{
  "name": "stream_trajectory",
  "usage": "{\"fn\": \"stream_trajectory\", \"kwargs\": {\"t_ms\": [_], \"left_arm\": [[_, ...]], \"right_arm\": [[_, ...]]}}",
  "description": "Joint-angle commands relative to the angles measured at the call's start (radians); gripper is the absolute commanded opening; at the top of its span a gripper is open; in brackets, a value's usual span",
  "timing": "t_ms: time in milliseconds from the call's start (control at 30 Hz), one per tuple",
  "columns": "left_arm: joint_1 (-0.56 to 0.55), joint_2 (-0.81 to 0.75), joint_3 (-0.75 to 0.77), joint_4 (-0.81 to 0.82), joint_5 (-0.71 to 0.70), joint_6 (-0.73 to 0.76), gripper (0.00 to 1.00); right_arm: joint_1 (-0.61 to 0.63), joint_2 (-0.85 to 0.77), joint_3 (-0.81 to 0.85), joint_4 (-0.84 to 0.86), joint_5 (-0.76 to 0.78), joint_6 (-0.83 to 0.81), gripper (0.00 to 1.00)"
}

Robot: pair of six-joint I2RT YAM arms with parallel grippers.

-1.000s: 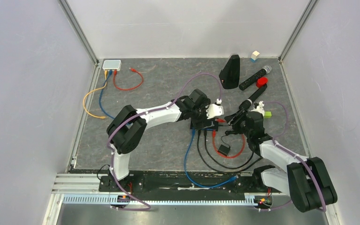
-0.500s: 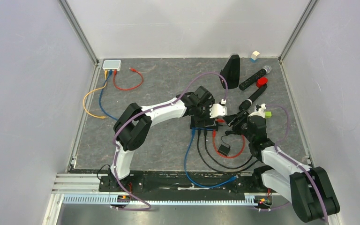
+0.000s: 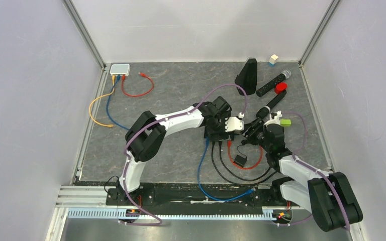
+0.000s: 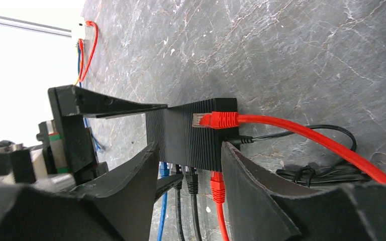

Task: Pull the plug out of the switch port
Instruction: Pull the power from the switch port.

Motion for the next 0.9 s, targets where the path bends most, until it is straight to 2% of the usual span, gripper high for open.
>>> {"fn": "stream_trajectory", "kwargs": {"t_ms": [0,367,467,667,867], "left_arm": [[0.001,0.038,0.065,-0.030,-0.026,0.023,0.89],[0.004,0.083,0.120,-0.063,-0.034,0.039,0.90],[0.008,0.115,0.153,-0.138,-0.008,0.033,0.81],[0.010,0.096,0.098,-0.148,0.034,-0.032,0.68],[0.009,-0.016,-0.049,-0.071,0.054,-0.132,0.64]], "right_arm": [[-0.004,0.009,0.003,0.059,-0.022,0.003,0.51],[-0.003,0.030,0.003,0.072,-0.046,-0.003,0.51],[-0.003,0.035,0.002,0.067,-0.047,-0.012,0.51],[-0.003,0.038,-0.015,0.063,-0.053,-0.010,0.51],[0.009,0.051,-0.054,0.100,-0.128,0.004,0.47]]}}
